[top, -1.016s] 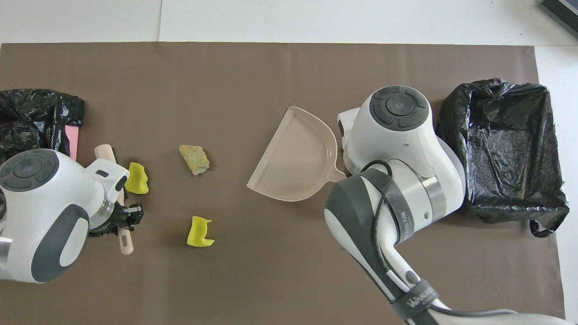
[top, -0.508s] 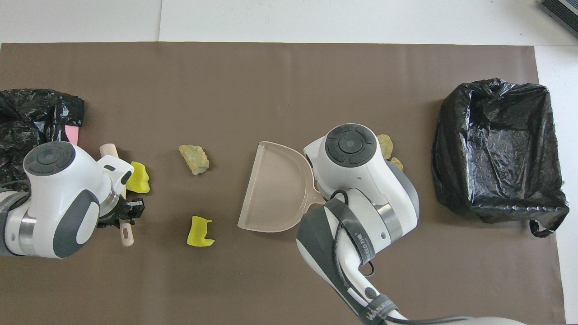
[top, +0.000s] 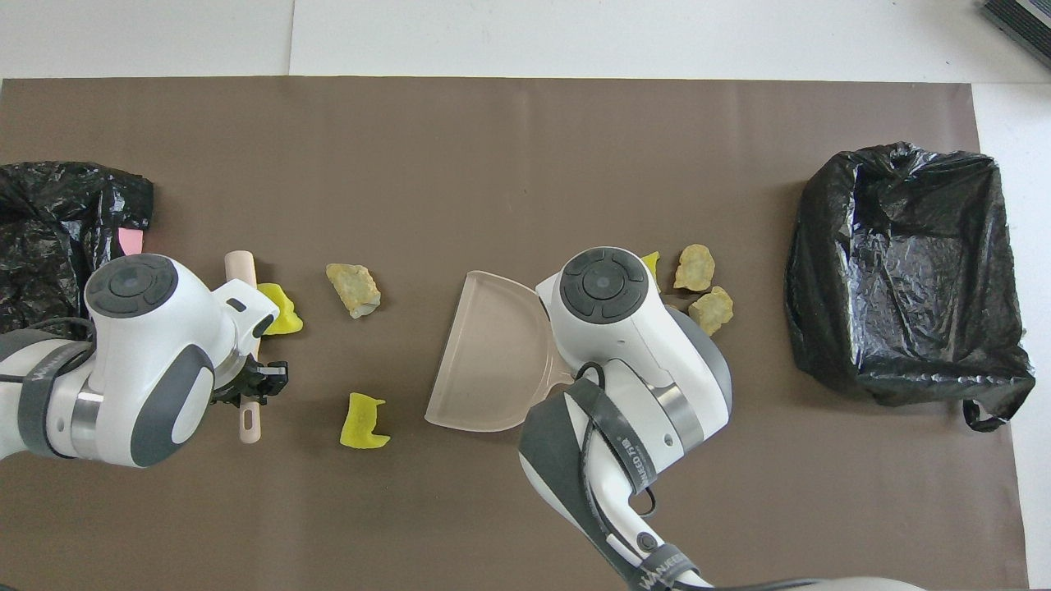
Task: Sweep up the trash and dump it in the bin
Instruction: 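Sweep the stone and yellow sponge into the dustpan with the left gripper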
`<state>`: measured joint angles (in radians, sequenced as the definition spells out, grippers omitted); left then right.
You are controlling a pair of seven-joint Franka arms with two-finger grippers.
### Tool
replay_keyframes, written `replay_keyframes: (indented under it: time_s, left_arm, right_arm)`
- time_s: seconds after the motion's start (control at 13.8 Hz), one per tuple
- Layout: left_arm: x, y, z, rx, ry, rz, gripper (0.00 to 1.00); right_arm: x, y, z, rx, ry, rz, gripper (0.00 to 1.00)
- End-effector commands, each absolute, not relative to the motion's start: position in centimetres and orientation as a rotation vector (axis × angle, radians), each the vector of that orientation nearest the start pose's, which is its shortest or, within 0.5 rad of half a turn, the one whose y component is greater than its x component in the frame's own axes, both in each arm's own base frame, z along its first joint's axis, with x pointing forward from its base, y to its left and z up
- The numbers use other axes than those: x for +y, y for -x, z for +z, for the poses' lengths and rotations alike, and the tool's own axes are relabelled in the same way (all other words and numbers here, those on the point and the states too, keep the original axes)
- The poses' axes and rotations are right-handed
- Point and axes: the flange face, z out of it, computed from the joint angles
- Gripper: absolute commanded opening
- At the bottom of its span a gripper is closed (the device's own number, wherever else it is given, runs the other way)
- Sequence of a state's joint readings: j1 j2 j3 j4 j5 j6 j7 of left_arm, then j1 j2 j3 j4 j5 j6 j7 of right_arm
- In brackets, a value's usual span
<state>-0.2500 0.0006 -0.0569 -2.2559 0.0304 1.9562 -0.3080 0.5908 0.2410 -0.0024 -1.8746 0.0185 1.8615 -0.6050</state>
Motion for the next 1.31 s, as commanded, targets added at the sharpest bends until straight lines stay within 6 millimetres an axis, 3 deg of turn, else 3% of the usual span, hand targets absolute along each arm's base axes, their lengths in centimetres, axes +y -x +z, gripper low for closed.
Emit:
replay_keyframes:
  time_s: [0.0, 0.15, 0.8, 1.02, 1.23]
  left_arm:
    - [-16.7, -45.8, 34.2, 0.196, 3.026, 0.415, 0.0]
    - [-17.8, -45.0, 34.2, 0.347, 3.019, 0.425, 0.0]
    - [-27.8, -39.3, 35.5, 0.669, 2.983, 0.417, 0.0]
    - [-30.0, -38.8, 37.1, 0.685, 2.993, 0.439, 0.0]
    - [-30.4, -38.5, 38.9, 0.567, 3.033, 0.417, 0.0]
  right_arm:
    - [32.6, -48.5, 36.5, -1.692, 2.595, 0.373, 0.0]
    - [32.6, -48.5, 36.5, -1.677, 2.605, 0.373, 0.0]
    - [31.6, -46.9, 35.4, -1.572, 2.672, 0.435, 0.0]
    - [31.6, -46.9, 35.4, -1.57, 2.674, 0.432, 0.0]
    - [31.7, -46.8, 35.4, -1.564, 2.679, 0.435, 0.0]
